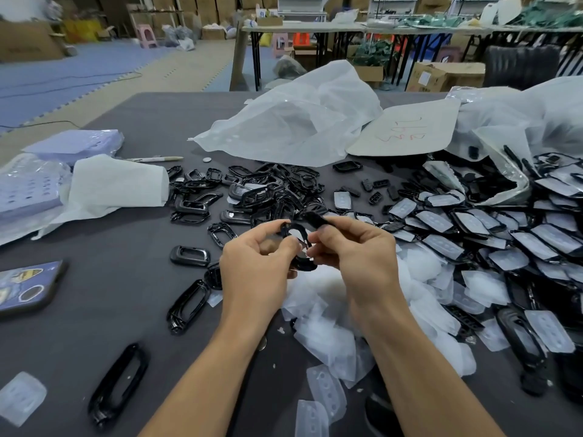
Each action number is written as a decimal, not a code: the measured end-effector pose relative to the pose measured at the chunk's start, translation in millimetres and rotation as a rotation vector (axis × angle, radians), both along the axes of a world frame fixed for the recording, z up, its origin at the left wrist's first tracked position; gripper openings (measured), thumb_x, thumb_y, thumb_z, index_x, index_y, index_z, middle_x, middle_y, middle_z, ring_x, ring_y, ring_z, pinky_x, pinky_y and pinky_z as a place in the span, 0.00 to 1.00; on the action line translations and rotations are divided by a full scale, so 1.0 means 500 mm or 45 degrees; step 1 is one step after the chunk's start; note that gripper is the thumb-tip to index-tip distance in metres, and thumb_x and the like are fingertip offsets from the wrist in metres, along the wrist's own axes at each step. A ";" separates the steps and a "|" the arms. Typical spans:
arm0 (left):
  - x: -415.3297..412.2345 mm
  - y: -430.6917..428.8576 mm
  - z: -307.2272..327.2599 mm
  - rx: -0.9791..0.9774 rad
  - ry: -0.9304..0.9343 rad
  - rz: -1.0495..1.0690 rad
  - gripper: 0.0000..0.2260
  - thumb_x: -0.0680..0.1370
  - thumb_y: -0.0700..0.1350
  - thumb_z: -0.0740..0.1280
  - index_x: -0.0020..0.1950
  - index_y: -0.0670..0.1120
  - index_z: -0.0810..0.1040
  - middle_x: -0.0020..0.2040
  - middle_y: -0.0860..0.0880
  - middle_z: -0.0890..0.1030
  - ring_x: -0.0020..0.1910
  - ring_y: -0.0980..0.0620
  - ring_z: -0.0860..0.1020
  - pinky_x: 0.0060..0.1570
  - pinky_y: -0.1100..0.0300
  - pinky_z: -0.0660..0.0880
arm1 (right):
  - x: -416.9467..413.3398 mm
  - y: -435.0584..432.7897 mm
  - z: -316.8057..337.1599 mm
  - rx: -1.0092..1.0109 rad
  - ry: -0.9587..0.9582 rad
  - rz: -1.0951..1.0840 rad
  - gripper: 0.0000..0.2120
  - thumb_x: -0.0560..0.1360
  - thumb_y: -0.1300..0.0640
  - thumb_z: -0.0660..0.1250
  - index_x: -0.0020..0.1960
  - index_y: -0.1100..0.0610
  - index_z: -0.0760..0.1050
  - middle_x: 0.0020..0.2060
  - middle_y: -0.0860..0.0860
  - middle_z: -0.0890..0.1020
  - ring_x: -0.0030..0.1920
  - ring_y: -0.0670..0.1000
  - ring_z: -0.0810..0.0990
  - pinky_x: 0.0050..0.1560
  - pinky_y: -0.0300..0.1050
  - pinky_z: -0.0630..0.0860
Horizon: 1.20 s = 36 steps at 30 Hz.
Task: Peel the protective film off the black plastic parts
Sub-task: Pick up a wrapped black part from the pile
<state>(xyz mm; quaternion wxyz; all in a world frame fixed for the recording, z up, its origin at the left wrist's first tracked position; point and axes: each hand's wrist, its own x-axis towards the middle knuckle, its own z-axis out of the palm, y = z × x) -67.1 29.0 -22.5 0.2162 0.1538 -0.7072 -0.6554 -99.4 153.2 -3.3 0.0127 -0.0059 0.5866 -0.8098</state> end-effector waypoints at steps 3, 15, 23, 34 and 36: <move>-0.002 0.000 0.001 0.007 0.001 0.014 0.08 0.77 0.41 0.75 0.49 0.55 0.85 0.35 0.50 0.87 0.38 0.47 0.87 0.32 0.60 0.81 | -0.001 0.001 -0.002 0.081 0.004 0.009 0.12 0.79 0.68 0.68 0.41 0.58 0.84 0.32 0.57 0.84 0.26 0.50 0.77 0.27 0.40 0.73; -0.007 0.004 0.000 0.043 0.008 0.041 0.09 0.76 0.42 0.74 0.41 0.56 0.87 0.34 0.49 0.86 0.27 0.51 0.80 0.29 0.58 0.78 | 0.008 0.000 -0.007 0.293 0.026 0.016 0.16 0.79 0.62 0.67 0.32 0.59 0.79 0.27 0.53 0.77 0.25 0.46 0.66 0.28 0.37 0.65; -0.013 0.006 0.000 0.359 0.029 -0.121 0.07 0.81 0.37 0.70 0.50 0.46 0.87 0.42 0.43 0.88 0.35 0.47 0.85 0.32 0.62 0.79 | 0.002 -0.002 -0.012 0.368 0.060 -0.079 0.12 0.76 0.60 0.72 0.34 0.52 0.84 0.27 0.49 0.80 0.27 0.47 0.71 0.33 0.43 0.70; -0.016 0.017 -0.001 0.451 0.037 -0.242 0.11 0.79 0.30 0.69 0.57 0.42 0.84 0.44 0.42 0.88 0.43 0.46 0.88 0.44 0.55 0.85 | 0.006 0.000 -0.019 0.661 0.279 -0.361 0.07 0.71 0.59 0.75 0.35 0.51 0.82 0.30 0.45 0.84 0.33 0.47 0.85 0.40 0.48 0.83; -0.016 0.018 -0.002 0.434 0.056 -0.271 0.14 0.79 0.30 0.68 0.60 0.43 0.84 0.46 0.42 0.88 0.45 0.45 0.88 0.48 0.52 0.85 | 0.008 -0.001 -0.019 0.722 0.292 -0.360 0.06 0.71 0.57 0.75 0.37 0.49 0.82 0.29 0.44 0.84 0.33 0.47 0.84 0.40 0.49 0.83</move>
